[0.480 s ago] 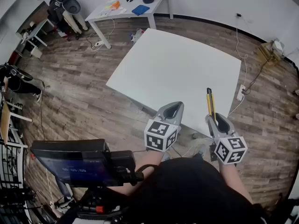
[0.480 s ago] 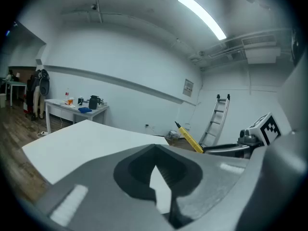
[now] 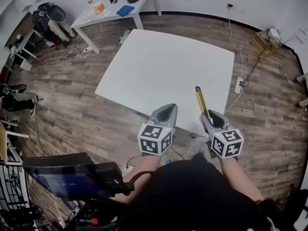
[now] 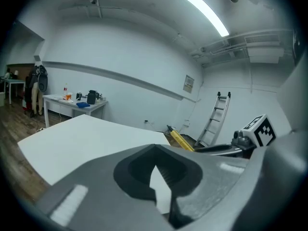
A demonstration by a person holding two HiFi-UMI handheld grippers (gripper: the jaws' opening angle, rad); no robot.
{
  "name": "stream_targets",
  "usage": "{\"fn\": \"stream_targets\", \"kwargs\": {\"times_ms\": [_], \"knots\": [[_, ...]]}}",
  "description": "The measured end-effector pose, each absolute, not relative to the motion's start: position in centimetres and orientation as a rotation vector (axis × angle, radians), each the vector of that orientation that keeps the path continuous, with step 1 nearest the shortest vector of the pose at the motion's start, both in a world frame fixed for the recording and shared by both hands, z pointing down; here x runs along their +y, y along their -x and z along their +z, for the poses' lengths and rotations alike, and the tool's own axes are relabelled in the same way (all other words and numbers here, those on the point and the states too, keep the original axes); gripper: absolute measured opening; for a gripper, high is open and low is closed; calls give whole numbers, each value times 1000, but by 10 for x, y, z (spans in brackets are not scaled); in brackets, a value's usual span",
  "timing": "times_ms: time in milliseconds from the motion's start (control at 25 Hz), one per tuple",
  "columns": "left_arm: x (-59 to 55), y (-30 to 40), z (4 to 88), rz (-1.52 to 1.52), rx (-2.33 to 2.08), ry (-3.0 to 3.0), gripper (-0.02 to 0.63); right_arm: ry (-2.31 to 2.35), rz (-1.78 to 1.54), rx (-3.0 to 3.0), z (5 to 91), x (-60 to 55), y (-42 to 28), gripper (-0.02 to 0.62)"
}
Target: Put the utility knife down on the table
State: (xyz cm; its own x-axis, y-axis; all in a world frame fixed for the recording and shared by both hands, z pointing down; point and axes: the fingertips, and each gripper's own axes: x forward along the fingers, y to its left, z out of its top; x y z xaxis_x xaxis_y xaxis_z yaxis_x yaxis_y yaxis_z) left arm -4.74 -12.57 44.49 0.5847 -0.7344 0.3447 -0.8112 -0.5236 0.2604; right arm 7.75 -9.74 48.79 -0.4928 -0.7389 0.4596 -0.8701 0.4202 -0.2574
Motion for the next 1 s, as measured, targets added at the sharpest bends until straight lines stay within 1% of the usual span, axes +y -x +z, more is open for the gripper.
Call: {"fn": "stream_targets", "kwargs": {"times_ms": [400,640,1000], "knots": [[-116,39,469,270,-1293,-2331,0,-1178,699,-2156,614,-181,-69,137],[-112,61,482,244,-1355,-2258,0,-1096,693,-2051,645,-204,-64,137],[-108,72,488,214,-1384,-2203,0,-1037,704,-2010,659,-206,-56,137]]}}
